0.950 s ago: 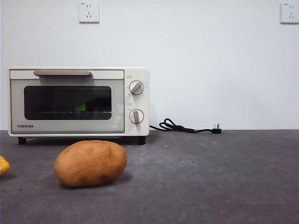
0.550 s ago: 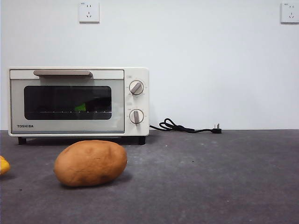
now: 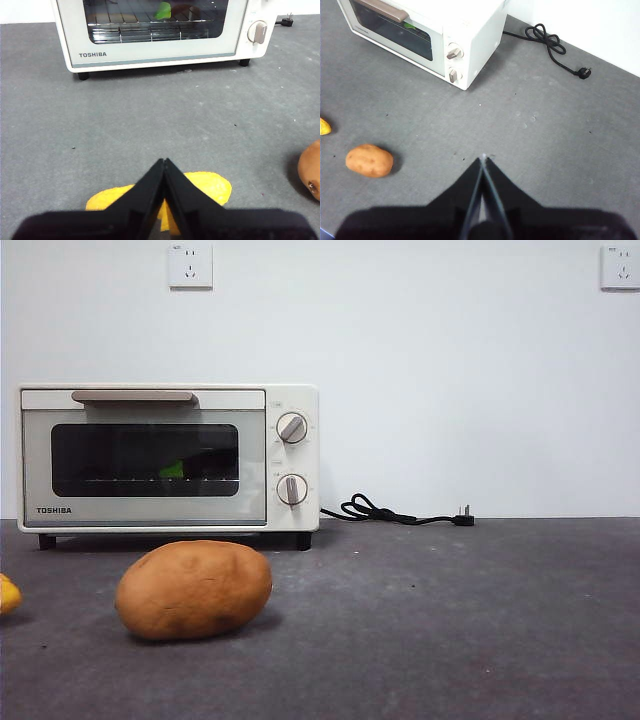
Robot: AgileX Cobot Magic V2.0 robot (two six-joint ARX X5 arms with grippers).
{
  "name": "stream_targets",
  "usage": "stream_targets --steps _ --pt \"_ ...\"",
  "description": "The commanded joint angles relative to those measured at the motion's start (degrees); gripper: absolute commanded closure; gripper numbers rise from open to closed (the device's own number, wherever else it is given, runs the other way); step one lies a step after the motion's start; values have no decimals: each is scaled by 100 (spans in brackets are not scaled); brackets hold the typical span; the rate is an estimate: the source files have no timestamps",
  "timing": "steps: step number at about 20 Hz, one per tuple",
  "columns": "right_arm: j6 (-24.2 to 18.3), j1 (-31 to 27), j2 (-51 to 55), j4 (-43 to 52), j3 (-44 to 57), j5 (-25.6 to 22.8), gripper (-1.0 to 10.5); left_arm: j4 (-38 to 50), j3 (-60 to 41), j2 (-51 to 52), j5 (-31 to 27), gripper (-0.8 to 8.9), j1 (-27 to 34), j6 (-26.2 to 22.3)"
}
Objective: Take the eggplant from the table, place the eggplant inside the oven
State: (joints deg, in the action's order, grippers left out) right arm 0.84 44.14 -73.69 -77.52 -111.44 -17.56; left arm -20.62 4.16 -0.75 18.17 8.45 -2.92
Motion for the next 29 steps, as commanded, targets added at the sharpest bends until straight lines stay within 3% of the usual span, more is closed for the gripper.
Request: stream_targets --steps 1,5,10,16,19,22,25,29 --pt "-122 4 -9 -125 7 -48 946 52 -44 -2 0 817 -13 39" --pt "-90 -474 236 -125 7 -111 946 52 -44 -2 -2 817 -13 39" --pt "-90 -1593 953 -48 7 997 946 52 -44 -2 -2 817 -13 39" --pt "-201 -3464 2149 -50 9 962 946 52 -44 -7 -2 817 -13 39" --pt "-557 -3930 2662 -55 9 717 946 52 -44 -7 0 817 -13 39" --pt "-531 -4288 3147 -52 105 730 946 52 -44 -13 0 817 -13 39" --pt "-535 -4568 3727 83 704 935 946 52 -44 -13 -2 817 -13 39" --pt "-533 -4752 4817 1217 2800 1049 946 52 -44 -15 -2 817 -13 39"
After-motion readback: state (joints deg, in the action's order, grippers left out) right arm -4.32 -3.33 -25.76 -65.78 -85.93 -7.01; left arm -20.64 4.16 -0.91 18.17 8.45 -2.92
